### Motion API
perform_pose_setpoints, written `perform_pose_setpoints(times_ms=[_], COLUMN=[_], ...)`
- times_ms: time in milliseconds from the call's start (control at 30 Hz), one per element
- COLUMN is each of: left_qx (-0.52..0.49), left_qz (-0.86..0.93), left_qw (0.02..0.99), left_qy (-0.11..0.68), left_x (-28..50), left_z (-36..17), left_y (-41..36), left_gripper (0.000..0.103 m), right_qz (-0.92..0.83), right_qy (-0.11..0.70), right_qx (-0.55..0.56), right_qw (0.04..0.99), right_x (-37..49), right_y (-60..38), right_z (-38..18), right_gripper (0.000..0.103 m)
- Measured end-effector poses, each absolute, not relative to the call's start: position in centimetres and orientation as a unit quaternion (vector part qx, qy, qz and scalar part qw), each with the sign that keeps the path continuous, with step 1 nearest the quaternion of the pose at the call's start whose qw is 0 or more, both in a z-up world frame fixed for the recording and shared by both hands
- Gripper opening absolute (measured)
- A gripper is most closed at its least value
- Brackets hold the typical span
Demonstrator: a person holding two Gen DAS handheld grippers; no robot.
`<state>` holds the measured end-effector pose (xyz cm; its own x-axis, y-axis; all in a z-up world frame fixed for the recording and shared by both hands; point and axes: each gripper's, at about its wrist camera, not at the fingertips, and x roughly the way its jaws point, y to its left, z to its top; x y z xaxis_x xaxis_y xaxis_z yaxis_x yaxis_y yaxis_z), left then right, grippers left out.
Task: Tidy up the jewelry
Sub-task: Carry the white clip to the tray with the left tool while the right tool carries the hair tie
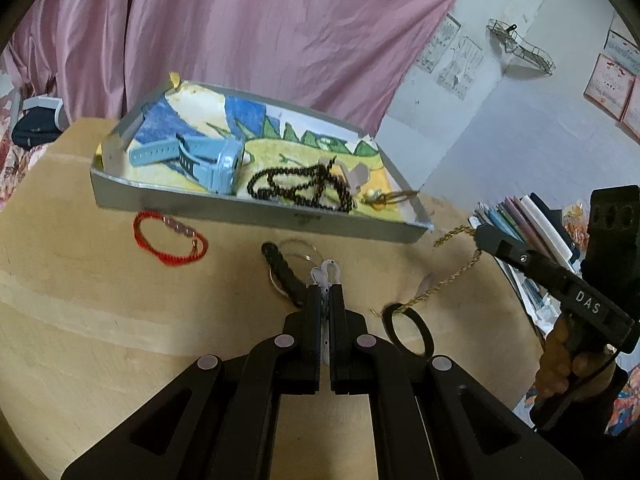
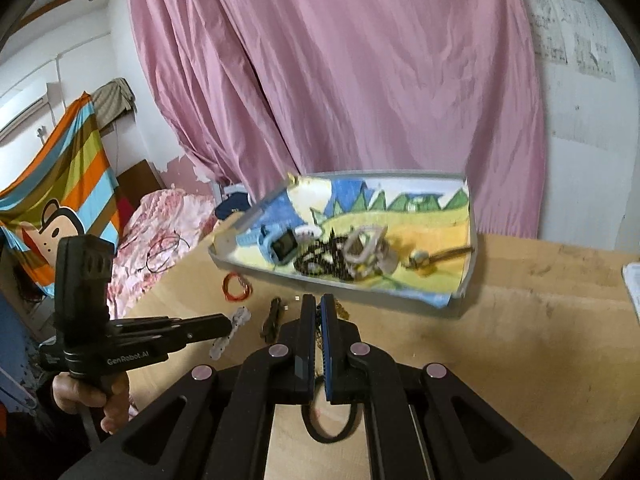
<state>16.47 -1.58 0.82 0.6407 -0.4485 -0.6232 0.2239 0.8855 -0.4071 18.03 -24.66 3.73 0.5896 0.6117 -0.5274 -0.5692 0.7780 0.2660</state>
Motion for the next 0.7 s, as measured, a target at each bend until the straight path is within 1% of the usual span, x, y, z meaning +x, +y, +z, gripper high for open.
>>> perform_pose_setpoints(times_ms=[200,500,700], left_qx=[-0.143,-0.142,-0.145], left_qz=[-0.188,-0.173,-0.161], left_qw=[0.901,0.913,0.912], left_qy=[0.364,0.340,0.347], left_x=[17.9,22.5,26.1], left_z=[2.3,4.3,3.3], left_y=[-1.1,-0.2,-0.5], left_gripper=[0.001,0.001,0.001], right_qz=[0.333,0.309,0.289], right_qy=[0.277,0.234,0.267], right_qx=[0.025,0.027,0.024], right_qw=[0.901,0.922,0.919], right_x=[19.0,23.2,26.3], right_y=[-24.3,-23.3,-22.2], right_z=[6.1,8.6,6.3], right_gripper=[0.003,0.003,0.003])
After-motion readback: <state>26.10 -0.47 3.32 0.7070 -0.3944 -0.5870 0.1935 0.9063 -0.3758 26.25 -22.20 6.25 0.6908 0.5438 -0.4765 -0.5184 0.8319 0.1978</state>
